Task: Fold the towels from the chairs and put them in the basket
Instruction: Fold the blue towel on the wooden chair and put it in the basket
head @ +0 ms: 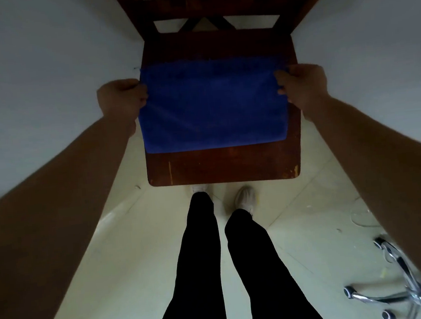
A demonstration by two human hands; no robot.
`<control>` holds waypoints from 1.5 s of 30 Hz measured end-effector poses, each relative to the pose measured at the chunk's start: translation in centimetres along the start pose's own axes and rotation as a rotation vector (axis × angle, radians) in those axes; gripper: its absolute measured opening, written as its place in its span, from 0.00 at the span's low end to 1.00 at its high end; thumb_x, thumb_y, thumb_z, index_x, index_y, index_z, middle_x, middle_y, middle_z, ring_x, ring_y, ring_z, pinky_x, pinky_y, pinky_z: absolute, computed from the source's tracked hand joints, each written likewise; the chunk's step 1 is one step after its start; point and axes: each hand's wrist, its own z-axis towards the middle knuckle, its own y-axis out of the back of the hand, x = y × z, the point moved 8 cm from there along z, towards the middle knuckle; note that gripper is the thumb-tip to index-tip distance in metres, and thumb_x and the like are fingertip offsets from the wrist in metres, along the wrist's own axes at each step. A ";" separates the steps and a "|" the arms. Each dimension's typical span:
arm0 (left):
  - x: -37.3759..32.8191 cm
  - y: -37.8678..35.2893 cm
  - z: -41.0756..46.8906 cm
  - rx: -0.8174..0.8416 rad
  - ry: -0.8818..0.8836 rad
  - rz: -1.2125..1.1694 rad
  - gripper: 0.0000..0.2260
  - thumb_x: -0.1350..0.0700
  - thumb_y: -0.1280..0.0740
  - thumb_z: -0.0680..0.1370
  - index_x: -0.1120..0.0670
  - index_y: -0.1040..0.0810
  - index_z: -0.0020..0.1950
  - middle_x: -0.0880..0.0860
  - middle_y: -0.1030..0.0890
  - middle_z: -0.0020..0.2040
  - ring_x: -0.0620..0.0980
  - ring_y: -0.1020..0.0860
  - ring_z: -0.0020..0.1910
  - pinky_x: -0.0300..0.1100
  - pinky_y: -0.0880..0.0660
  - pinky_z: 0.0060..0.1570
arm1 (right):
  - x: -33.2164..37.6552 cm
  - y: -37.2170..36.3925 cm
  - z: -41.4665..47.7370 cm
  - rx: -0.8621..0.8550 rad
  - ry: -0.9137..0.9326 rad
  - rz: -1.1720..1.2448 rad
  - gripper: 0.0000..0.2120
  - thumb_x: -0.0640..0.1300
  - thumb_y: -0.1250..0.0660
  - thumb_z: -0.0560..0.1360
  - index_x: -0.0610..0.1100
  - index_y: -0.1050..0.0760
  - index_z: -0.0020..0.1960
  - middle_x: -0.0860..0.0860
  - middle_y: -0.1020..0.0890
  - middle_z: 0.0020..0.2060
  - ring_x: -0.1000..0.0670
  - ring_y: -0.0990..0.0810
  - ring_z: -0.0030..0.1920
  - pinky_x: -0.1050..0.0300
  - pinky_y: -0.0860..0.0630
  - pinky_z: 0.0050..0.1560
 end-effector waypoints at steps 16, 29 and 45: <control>-3.8 -3.7 3.2 -0.198 -0.514 0.807 0.26 0.41 0.43 0.81 0.54 0.34 0.74 0.60 0.34 0.73 0.57 0.34 0.71 0.52 0.34 0.67 | -0.3 -1.4 4.7 -0.102 -0.047 -0.254 0.29 0.68 0.37 0.74 0.44 0.25 0.59 0.48 0.19 0.55 0.46 0.21 0.56 0.53 0.24 0.53; -0.1 -17.2 -1.4 0.550 -0.961 1.467 0.66 0.20 0.35 0.56 0.51 0.65 0.79 0.59 0.66 0.79 0.59 0.64 0.78 0.70 0.61 0.71 | -5.6 -2.6 1.6 0.217 -0.161 -0.117 0.28 0.63 0.27 0.71 0.39 0.22 0.54 0.43 0.17 0.54 0.42 0.17 0.52 0.46 0.17 0.46; 0.9 -19.3 -5.6 0.539 -0.881 1.333 0.62 0.19 0.39 0.59 0.49 0.63 0.80 0.59 0.66 0.79 0.58 0.65 0.78 0.70 0.60 0.72 | -6.1 -0.8 -1.2 0.336 -0.260 0.506 0.22 0.41 0.28 0.74 0.47 0.25 0.68 0.49 0.16 0.58 0.47 0.14 0.53 0.51 0.16 0.49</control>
